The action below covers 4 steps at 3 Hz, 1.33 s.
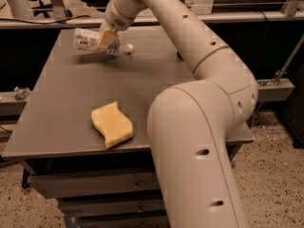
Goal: Move blue plastic bottle near sponge
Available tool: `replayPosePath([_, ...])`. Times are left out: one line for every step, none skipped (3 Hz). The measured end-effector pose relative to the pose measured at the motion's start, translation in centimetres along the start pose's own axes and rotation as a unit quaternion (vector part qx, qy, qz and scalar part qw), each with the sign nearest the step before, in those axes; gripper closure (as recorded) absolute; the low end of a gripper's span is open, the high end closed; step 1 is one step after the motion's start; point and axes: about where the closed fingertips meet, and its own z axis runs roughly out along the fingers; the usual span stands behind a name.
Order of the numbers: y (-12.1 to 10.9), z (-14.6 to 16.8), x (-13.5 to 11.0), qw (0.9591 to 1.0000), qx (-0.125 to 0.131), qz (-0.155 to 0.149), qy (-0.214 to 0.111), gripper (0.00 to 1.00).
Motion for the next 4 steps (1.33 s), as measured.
replayPosePath([2.0,-3.5,0.9,0.9998,-0.016,-0.005,0.013,1.00])
replayPosePath([4.9,-6.2,2.4,0.9986,-0.031,-0.008,0.042,1.00])
replayPosePath([8.5,-8.7,4.0,0.9954,-0.044,-0.010,0.084,1.00])
replayPosePath([12.3,-11.0,4.3,0.9911,-0.046,-0.020,0.123,1.00])
